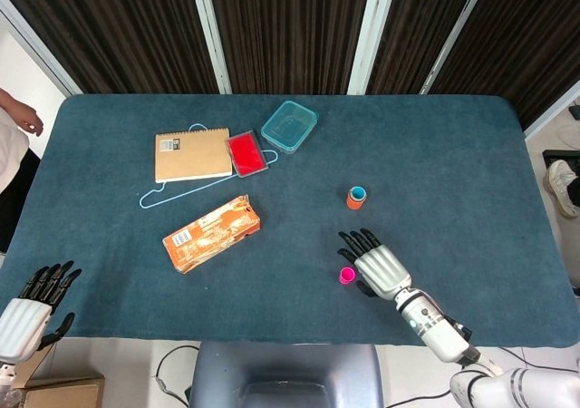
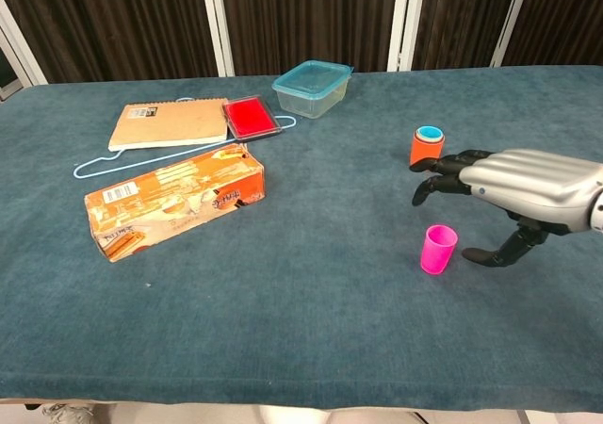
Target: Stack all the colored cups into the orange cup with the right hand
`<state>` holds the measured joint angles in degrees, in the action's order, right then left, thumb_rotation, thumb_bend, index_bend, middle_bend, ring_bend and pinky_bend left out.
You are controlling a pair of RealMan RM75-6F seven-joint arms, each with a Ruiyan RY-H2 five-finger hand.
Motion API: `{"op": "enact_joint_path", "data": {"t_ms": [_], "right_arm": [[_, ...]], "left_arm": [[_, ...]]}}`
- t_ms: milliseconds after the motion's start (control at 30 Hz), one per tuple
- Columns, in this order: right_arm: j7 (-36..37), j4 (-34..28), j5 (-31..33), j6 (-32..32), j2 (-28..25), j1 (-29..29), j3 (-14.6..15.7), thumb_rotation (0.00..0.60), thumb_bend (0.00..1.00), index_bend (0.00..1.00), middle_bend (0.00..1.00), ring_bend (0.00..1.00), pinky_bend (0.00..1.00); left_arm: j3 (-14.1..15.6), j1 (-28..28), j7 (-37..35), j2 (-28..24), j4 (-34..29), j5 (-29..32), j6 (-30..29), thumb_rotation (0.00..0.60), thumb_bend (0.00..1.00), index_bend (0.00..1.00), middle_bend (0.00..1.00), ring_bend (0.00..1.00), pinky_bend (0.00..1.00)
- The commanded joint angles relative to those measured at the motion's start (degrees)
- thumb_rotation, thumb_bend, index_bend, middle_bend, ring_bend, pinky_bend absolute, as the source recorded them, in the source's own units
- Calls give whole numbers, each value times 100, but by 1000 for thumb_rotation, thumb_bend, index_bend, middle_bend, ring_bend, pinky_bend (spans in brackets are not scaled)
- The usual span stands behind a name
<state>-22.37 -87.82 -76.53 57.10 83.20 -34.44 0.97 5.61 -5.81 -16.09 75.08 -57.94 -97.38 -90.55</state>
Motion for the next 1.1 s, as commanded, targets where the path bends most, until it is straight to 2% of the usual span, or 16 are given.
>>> {"op": "enact_joint_path", "data": {"t_ms": [33,433,600,933,1033,1100], "right_arm": [[4,110,54,-77,106,-22,-60,600,454,390,0,0,0],[77,69,-1,-172,183,-14,-73,600,454,446,0,0,0],[48,78,45,-128,228,18,-123,600,454,533,0,0,23],[-5,50,75,-42,296,55,-204,600,454,616,23,0,80],[162,67,57,168,355,72,-402,600,454,619,25,0,81],[373,149,57,394,462,39,-698,600,454,617,26,0,81]], "left_arm": [[-6,-1,-7,-1,5,7,0,600,419,0,0,0,92],[-4,7,-43,-2,31,11,-11,600,419,0,0,0,92],[0,10,-51,-2,40,5,-20,600,418,0,0,0,92],[2,14,-58,-1,48,7,-23,600,418,0,0,0,92],[0,16,-54,4,54,7,-29,600,418,0,0,0,92],[6,14,-37,12,61,-4,-27,600,418,0,0,0,92]]}}
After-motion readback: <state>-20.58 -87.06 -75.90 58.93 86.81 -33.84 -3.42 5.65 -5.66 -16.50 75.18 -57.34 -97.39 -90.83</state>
